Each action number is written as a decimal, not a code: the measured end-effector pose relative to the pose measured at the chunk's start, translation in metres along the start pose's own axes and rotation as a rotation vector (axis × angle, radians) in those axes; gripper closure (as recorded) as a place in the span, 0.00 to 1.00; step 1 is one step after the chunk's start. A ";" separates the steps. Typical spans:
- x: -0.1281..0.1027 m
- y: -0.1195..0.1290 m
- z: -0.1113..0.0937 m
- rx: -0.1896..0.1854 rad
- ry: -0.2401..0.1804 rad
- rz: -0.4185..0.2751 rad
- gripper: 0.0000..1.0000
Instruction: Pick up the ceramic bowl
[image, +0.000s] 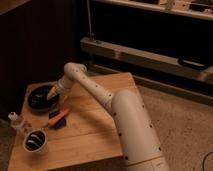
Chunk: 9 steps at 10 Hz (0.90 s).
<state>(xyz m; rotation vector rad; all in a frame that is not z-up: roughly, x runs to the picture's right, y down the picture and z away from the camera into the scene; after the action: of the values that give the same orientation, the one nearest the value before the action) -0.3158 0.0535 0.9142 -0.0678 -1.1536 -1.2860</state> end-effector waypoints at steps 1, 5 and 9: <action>0.004 0.004 0.000 -0.004 0.003 0.014 0.58; 0.011 0.011 0.003 -0.022 0.008 0.038 0.62; 0.009 0.004 0.009 -0.059 -0.002 0.022 0.62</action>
<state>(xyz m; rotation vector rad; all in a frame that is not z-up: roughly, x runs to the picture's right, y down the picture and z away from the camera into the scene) -0.3194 0.0542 0.9267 -0.1246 -1.1136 -1.3002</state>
